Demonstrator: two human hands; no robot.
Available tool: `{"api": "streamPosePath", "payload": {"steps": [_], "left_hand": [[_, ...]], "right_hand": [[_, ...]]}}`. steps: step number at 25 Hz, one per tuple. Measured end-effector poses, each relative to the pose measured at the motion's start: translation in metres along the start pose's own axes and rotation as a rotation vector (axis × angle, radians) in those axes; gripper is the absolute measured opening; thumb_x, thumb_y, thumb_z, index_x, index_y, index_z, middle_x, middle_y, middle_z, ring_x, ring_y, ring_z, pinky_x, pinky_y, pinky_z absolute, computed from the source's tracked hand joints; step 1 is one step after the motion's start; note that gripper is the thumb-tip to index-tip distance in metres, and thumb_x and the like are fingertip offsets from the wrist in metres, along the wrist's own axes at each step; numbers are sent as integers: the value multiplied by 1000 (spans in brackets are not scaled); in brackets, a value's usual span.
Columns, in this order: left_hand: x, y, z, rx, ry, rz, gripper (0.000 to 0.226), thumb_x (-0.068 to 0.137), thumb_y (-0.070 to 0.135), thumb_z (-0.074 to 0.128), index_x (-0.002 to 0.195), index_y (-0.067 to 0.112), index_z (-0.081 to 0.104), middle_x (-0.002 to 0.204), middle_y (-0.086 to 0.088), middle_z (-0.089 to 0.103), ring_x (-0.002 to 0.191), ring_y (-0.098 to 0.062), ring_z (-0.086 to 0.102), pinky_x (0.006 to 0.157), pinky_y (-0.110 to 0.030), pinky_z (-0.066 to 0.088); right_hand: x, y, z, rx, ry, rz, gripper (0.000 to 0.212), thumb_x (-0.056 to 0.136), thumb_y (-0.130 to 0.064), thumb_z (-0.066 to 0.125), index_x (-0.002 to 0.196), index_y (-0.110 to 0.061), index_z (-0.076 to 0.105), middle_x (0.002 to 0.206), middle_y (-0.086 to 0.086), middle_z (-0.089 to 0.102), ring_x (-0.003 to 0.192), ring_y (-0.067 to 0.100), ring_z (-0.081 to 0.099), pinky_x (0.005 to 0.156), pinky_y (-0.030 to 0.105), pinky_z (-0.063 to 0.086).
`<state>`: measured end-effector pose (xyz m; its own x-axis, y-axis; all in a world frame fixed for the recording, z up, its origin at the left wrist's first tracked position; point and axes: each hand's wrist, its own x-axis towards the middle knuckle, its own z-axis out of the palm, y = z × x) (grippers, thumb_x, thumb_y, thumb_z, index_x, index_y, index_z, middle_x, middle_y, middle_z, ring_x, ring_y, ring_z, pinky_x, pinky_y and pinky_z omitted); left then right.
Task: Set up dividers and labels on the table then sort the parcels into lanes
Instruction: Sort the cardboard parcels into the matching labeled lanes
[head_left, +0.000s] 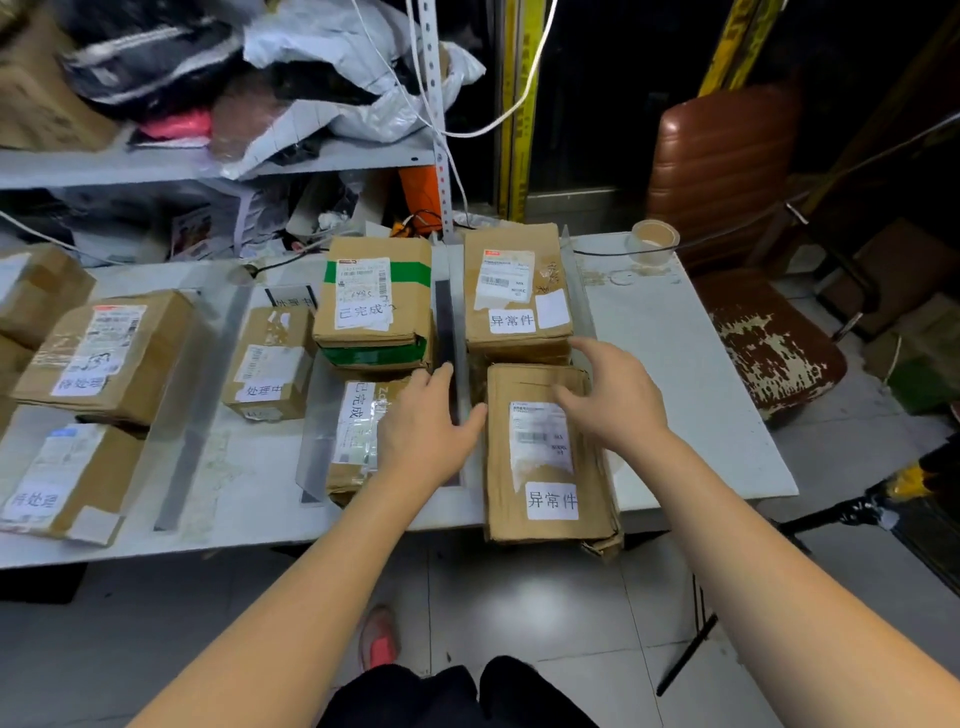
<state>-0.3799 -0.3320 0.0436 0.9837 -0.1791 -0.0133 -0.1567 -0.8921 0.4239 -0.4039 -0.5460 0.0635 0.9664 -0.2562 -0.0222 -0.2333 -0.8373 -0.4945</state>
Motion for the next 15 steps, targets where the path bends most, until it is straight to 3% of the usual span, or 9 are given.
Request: {"api": "streamPosePath", "payload": {"steps": [7, 10, 15], "left_hand": [[26, -81, -108, 296, 96, -6, 67, 93, 58, 54, 148, 24, 40, 138, -5, 51, 125, -28, 51, 89, -44, 53], [30, -134, -149, 349, 97, -41, 58, 94, 54, 51, 145, 27, 44, 135, -5, 56, 123, -28, 56, 93, -41, 46], [23, -243, -207, 385, 62, -109, 65, 93, 55, 53, 150, 26, 39, 140, -6, 54, 125, -30, 55, 101, -42, 41]], "right_hand": [[37, -106, 1, -155, -16, -215, 65, 92, -38, 68, 150, -27, 44, 149, -1, 54, 137, 27, 47, 99, 46, 51], [42, -161, 16, -184, -8, -258, 66, 90, -40, 69, 150, -27, 44, 149, -1, 54, 135, 26, 49, 99, 45, 50], [41, -266, 63, -215, -35, -319, 63, 92, -39, 65, 150, -28, 45, 150, -2, 53, 136, 26, 49, 101, 46, 51]]}}
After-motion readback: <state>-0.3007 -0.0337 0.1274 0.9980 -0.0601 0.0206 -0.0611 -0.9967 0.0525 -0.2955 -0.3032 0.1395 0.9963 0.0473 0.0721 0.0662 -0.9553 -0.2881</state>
